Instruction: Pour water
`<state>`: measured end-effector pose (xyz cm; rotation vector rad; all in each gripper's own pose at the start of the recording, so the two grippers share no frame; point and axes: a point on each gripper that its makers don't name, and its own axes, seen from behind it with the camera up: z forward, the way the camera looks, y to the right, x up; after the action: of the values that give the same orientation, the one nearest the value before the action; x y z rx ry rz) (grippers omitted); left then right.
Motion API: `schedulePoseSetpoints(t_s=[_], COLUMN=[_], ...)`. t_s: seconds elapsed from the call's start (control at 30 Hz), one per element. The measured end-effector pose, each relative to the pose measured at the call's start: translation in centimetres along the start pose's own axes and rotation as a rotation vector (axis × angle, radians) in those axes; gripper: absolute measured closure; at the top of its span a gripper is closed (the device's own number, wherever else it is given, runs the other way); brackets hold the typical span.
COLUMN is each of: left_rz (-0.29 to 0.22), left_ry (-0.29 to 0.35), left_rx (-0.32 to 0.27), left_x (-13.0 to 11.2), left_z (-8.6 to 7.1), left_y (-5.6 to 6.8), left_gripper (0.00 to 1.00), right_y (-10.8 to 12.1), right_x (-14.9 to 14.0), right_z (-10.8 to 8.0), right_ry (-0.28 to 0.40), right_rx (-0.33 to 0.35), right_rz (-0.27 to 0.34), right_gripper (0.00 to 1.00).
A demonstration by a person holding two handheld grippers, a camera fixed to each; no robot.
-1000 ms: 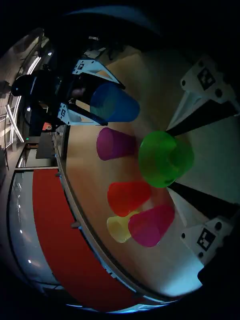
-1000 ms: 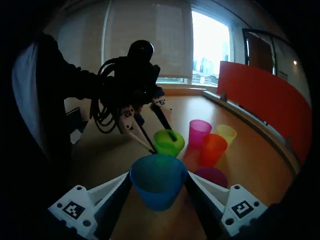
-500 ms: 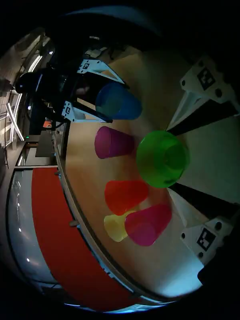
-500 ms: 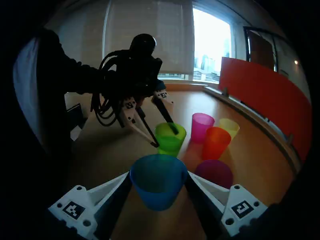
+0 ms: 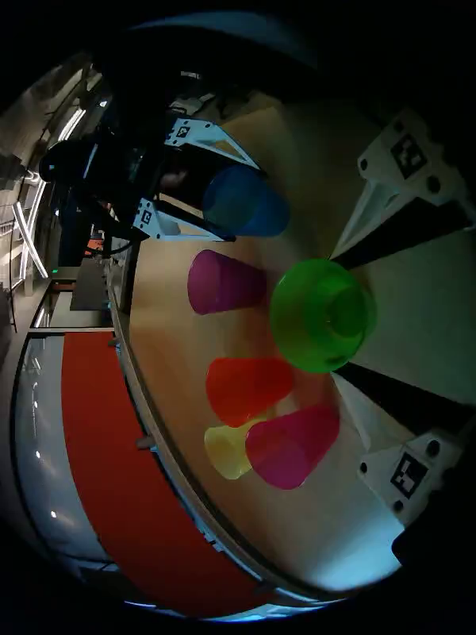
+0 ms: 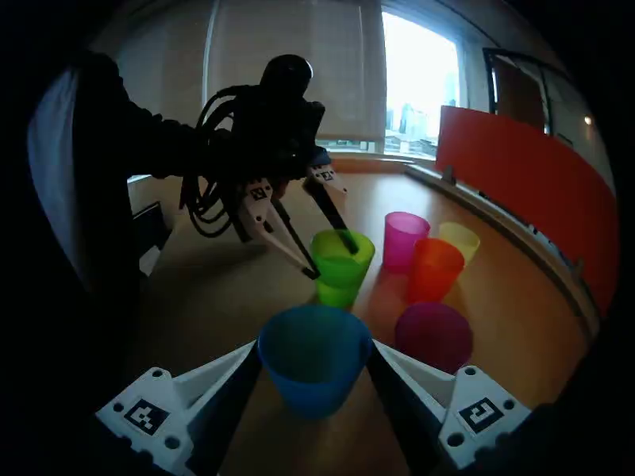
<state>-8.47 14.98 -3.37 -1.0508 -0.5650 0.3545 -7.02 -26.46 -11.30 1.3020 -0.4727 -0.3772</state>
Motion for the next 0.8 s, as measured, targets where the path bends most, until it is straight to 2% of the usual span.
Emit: schedulePoseSetpoints(t_s=[0.6, 0.8], left_rz=[0.001, -0.007], left_ry=[-0.007, -0.019], left_rx=[0.001, -0.002], left_x=[0.0, -0.3], left_z=[0.1, 0.1], left_y=[0.0, 0.0], left_gripper=[0.17, 0.17], right_y=[0.3, 0.5], right_x=[-1.2, -1.9], right_z=[-0.2, -0.2], right_ry=[-0.012, -0.036], right_rx=[-0.008, -0.016], right_rz=[0.017, 0.011], right_gripper=[0.07, 0.07])
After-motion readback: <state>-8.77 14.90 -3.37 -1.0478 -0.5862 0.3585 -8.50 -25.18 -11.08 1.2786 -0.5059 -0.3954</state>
